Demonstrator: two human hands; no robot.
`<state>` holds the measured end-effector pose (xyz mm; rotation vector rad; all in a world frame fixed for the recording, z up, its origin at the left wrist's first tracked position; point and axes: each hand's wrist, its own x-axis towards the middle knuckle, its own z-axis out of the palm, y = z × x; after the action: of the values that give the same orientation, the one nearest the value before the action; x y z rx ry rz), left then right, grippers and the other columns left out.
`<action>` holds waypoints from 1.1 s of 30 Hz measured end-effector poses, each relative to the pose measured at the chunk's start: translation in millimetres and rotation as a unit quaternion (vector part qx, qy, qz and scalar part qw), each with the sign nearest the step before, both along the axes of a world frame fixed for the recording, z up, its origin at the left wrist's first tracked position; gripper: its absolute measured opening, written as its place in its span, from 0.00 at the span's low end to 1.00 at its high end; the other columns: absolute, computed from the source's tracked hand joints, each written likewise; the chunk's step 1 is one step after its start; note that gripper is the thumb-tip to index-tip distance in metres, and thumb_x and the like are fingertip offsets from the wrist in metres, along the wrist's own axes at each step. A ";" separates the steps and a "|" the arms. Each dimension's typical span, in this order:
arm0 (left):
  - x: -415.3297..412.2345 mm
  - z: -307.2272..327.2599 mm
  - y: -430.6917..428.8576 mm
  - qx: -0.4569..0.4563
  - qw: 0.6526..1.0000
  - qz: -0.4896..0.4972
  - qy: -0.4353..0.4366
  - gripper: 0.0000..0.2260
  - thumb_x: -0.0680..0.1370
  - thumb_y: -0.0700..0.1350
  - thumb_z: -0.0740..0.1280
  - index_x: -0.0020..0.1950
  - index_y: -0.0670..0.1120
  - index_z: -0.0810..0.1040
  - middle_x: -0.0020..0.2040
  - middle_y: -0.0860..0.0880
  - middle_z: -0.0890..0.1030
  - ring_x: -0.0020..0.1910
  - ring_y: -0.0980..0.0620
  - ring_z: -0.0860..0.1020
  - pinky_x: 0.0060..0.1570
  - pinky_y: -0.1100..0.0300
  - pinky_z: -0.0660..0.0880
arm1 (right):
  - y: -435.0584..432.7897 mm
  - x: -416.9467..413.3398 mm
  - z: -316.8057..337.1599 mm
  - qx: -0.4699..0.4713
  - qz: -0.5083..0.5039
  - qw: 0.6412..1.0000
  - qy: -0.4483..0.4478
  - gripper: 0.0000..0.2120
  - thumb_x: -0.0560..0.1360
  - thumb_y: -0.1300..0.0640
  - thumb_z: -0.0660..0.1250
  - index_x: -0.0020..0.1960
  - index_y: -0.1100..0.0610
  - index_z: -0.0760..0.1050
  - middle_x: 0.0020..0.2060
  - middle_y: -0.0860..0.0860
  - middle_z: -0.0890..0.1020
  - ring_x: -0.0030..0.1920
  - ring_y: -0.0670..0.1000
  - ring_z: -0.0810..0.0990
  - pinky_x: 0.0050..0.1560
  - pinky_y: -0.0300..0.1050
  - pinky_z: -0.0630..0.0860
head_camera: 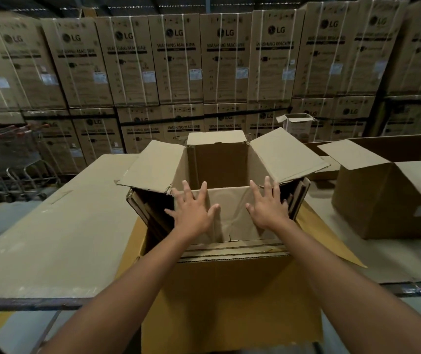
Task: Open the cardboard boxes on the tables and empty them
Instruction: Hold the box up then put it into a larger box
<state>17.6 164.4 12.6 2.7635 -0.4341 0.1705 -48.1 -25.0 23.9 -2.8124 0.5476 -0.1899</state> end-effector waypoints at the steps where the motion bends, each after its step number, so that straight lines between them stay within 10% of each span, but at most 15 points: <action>1: -0.3 2.2 -0.9 -0.013 1.000 -0.003 0.003 0.33 0.79 0.68 0.57 0.81 0.62 0.48 0.82 0.45 0.39 0.79 0.34 0.37 0.69 0.26 0.52 | 3.0 -0.7 0.2 0.011 -0.016 1.000 -0.005 0.32 0.84 0.45 0.55 0.81 0.42 0.41 0.79 0.53 0.32 0.79 0.61 0.32 0.74 0.71 0.46; 6: 9.9 18.5 19.3 -0.094 0.995 -0.012 -0.009 0.24 0.80 0.55 0.65 0.75 0.53 0.69 0.75 0.44 0.67 0.76 0.38 0.57 0.67 0.40 0.68 | 24.6 -6.8 5.0 0.118 -0.108 0.981 -0.107 0.28 0.80 0.52 0.62 0.79 0.44 0.59 0.81 0.52 0.48 0.73 0.67 0.63 0.70 0.65 0.67; 10: 19.3 44.3 39.6 -0.157 0.986 -0.051 0.004 0.10 0.80 0.46 0.63 0.51 0.47 0.84 0.51 0.46 0.84 0.54 0.46 0.79 0.53 0.48 0.79 | 19.0 -13.7 23.7 0.081 -0.128 0.981 -0.119 0.22 0.79 0.48 0.59 0.72 0.48 0.72 0.73 0.55 0.68 0.68 0.62 0.71 0.65 0.57 0.71; 18: 4.0 39.5 45.6 0.141 0.981 -0.114 -0.075 0.15 0.83 0.49 0.53 0.65 0.48 0.73 0.57 0.47 0.80 0.58 0.44 0.77 0.70 0.29 0.53 | 20.9 -36.0 15.7 0.028 -0.076 0.996 -0.048 0.25 0.82 0.45 0.57 0.78 0.47 0.62 0.79 0.53 0.59 0.72 0.65 0.67 0.69 0.60 0.67; 27: -31.1 23.3 10.1 0.078 0.974 -0.211 -0.039 0.27 0.85 0.57 0.50 0.81 0.47 0.53 0.82 0.40 0.47 0.81 0.41 0.45 0.77 0.40 0.48 | 11.6 -76.1 3.5 -0.008 -0.021 1.000 -0.009 0.31 0.81 0.46 0.61 0.81 0.49 0.55 0.81 0.53 0.52 0.76 0.65 0.61 0.72 0.59 0.66; 33: -97.1 25.5 -55.3 -0.043 0.943 -0.296 -0.143 0.27 0.84 0.57 0.54 0.81 0.50 0.54 0.82 0.44 0.49 0.81 0.45 0.45 0.78 0.42 0.50 | -6.5 -139.2 5.2 -0.019 -0.033 0.983 -0.182 0.31 0.81 0.49 0.64 0.80 0.50 0.58 0.79 0.55 0.59 0.76 0.58 0.62 0.72 0.55 0.66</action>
<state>-79.5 109.1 38.1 2.3962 -1.2692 0.4252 -187.3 -31.5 29.2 -2.7013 0.5534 -0.7179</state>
